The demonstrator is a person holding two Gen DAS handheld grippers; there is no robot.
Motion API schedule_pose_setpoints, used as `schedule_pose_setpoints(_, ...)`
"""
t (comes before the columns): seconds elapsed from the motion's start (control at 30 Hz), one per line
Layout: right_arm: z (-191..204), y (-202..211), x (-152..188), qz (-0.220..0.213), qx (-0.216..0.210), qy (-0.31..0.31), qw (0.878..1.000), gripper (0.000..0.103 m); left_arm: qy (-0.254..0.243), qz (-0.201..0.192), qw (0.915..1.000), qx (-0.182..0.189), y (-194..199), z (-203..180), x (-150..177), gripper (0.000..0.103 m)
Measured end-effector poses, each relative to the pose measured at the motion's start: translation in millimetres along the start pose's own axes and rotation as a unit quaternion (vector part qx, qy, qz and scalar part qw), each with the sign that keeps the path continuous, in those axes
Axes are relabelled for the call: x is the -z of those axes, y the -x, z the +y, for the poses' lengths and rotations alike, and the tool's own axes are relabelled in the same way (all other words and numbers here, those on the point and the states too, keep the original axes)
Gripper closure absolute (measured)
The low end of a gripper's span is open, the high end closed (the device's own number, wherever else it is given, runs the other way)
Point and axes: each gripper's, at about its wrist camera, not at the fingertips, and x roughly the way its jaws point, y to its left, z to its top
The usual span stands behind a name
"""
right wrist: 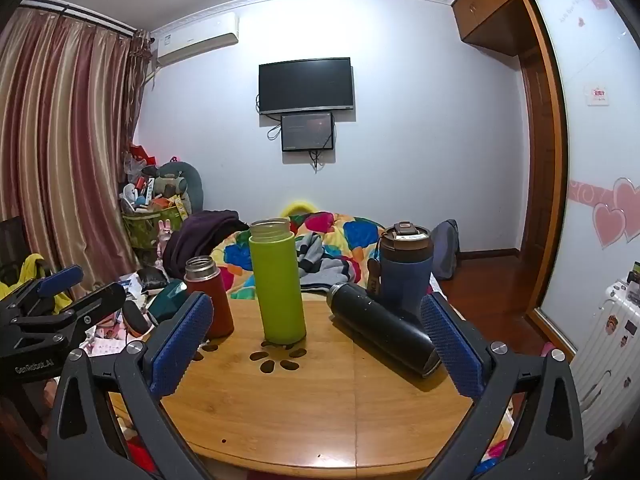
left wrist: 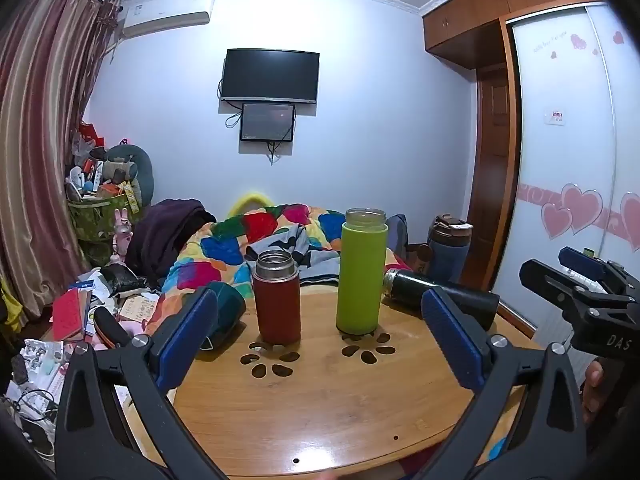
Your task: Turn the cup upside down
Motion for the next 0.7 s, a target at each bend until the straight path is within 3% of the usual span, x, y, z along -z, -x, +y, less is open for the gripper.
schedule_pose_setpoints(0.03, 0.1, -0.1, -0.1, 0.0, 0.0, 0.0, 1.0, 0.0, 0.013, -0.013, 0.9998, 0.005, 1.9, 1.7, 0.5, 0.0)
schedule_pose_setpoints(0.7, 3.3, -2.3, 2.2, 0.005, 0.0, 0.002, 1.0, 0.0, 0.0, -0.017, 0.9999, -0.004, 5.6, 0.2, 3.6, 0.0)
